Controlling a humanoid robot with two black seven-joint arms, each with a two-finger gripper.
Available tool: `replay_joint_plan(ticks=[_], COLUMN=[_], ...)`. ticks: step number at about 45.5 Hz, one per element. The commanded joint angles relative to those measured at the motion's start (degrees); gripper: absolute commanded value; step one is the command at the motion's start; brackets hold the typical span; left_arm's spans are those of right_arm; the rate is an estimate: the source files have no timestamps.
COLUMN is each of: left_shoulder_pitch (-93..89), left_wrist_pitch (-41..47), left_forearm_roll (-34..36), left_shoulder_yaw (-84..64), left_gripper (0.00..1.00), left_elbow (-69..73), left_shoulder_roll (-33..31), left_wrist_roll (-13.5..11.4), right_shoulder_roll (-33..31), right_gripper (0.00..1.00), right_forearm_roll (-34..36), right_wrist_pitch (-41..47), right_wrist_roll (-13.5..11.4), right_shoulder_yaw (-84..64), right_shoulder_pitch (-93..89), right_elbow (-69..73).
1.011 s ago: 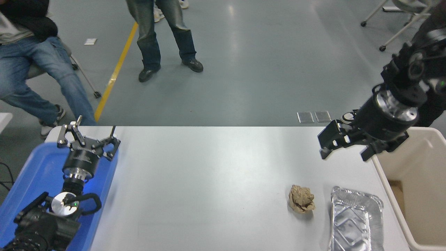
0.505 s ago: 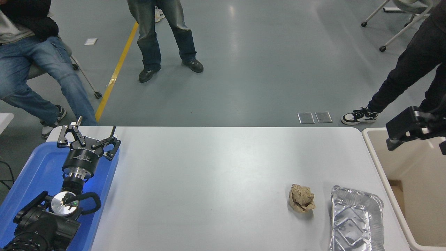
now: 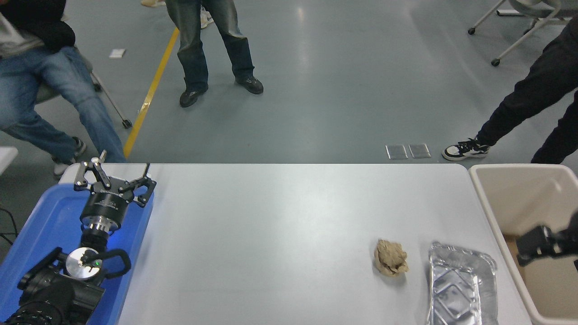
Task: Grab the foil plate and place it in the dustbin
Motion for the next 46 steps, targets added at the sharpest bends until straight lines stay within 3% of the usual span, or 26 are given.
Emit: replay_joint_plan(ticks=[1, 33, 34, 35, 37, 38, 42, 43, 44, 46], left_shoulder_pitch=[0.0, 0.0, 0.0, 0.0, 0.0, 0.0, 0.0, 0.0, 0.0, 0.0], left_wrist_pitch=[0.0, 0.0, 0.0, 0.0, 0.0, 0.0, 0.0, 0.0, 0.0, 0.0], left_forearm_roll=[0.01, 0.1, 0.1, 0.1, 0.1, 0.1, 0.01, 0.1, 0.1, 0.1], left_shoulder_yaw=[0.05, 0.05, 0.05, 0.05, 0.05, 0.05, 0.05, 0.05, 0.05, 0.05], left_gripper=[0.99, 0.99, 0.99, 0.99, 0.99, 0.99, 0.99, 0.99, 0.99, 0.99], left_elbow=[-0.02, -0.02, -0.02, -0.02, -0.02, -0.02, -0.02, -0.02, -0.02, -0.02], left_shoulder_roll=[0.0, 0.0, 0.0, 0.0, 0.0, 0.0, 0.0, 0.0, 0.0, 0.0], left_wrist_roll=[0.0, 0.0, 0.0, 0.0, 0.0, 0.0, 0.0, 0.0, 0.0, 0.0], right_shoulder_roll=[0.89, 7.22, 7.22, 7.22, 7.22, 7.22, 7.84, 7.93, 7.93, 7.93], right_gripper=[1.0, 0.97, 0.95, 0.86, 0.47, 0.34, 0.2, 0.06, 0.0, 0.0], right_forearm_roll=[-5.16, -5.87, -5.87, -5.87, -5.95, -6.3, -7.97, -8.24, -8.24, -8.15], right_wrist_pitch=[-4.06, -12.15, -12.24, -12.41, -12.76, -12.85, -12.85, -12.85, -12.85, -12.85], right_wrist_roll=[-0.24, -0.16, -0.16, -0.16, 0.02, 0.1, 0.19, 0.19, 0.28, 0.28], right_shoulder_yaw=[20.06, 27.98, 27.98, 27.98, 27.98, 27.98, 27.98, 27.98, 27.98, 27.98], right_shoulder_pitch=[-27.03, -40.93, -40.93, -40.93, -41.02, -41.02, -41.11, -41.11, -41.2, -41.2], right_elbow=[-12.61, -20.62, -20.62, -20.62, -20.79, -20.97, -21.14, -21.14, -21.23, -21.23])
